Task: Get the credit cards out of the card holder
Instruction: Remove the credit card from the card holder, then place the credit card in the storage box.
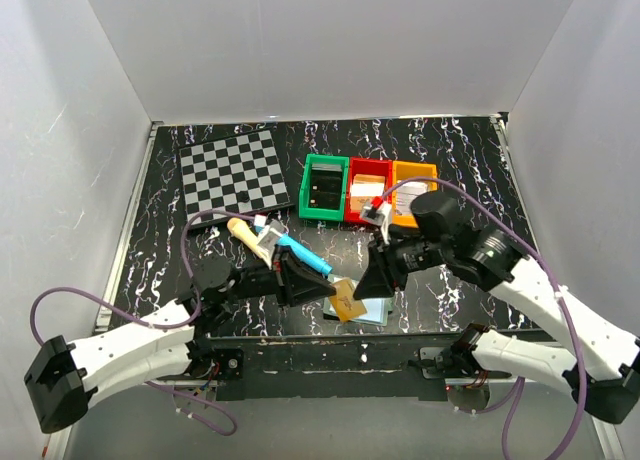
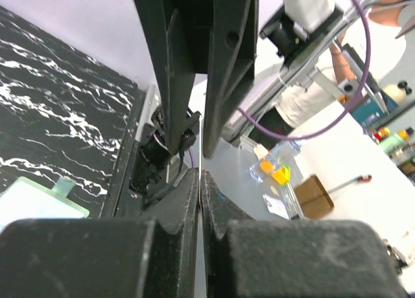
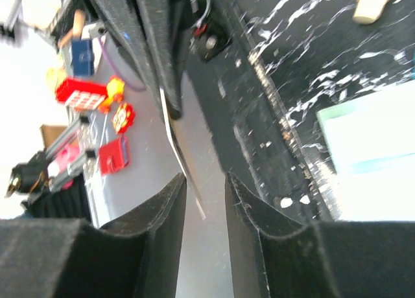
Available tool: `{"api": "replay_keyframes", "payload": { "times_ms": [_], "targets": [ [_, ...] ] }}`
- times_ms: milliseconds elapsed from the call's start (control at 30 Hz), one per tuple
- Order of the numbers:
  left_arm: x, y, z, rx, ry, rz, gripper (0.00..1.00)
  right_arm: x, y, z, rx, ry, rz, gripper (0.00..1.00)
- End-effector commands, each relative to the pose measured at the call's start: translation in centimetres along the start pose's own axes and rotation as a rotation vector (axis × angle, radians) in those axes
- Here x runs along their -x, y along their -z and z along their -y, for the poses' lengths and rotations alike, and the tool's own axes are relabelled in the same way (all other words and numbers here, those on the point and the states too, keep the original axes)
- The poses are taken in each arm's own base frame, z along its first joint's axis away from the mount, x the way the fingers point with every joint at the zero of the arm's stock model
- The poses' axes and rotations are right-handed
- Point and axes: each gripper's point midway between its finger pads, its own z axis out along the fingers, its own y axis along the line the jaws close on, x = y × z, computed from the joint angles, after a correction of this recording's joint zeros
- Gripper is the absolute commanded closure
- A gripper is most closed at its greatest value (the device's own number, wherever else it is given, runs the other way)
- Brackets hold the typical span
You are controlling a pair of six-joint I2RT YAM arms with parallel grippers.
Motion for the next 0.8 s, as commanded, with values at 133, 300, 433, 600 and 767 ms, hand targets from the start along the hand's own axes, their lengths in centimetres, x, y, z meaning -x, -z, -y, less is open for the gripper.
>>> {"api": "replay_keyframes", "payload": {
  "times_ms": [133, 300, 433, 600, 767],
  "targets": [
    [4.6, 2.7, 0.5, 0.050, -0.001, 0.341, 1.00, 5.1, 2.1, 0.5, -0.009, -0.038, 0.372, 0.61],
    [5.4, 3.4, 0.3, 0.057, 0.047, 0.422, 1.00, 6.2, 2.1, -0.5, 0.071, -0.033, 0.458, 0.52],
    [5.4, 3.3, -0.1, 0.077, 0.057, 0.414, 1.00, 6.7, 2.4, -0.6, 0.074, -0.029, 0.491, 0.50],
    [5.2, 3.3, -0.2, 0.080, 0.056, 0.406, 1.00, 7.9, 4.0, 0.2, -0.011, -0.031, 0.597, 0.50],
    [4.8, 3.5, -0.2, 0.082, 0.057, 0.399, 1.00, 8.4, 4.5, -0.6, 0.011, -0.008, 0.581, 0.51]
  ]
}}
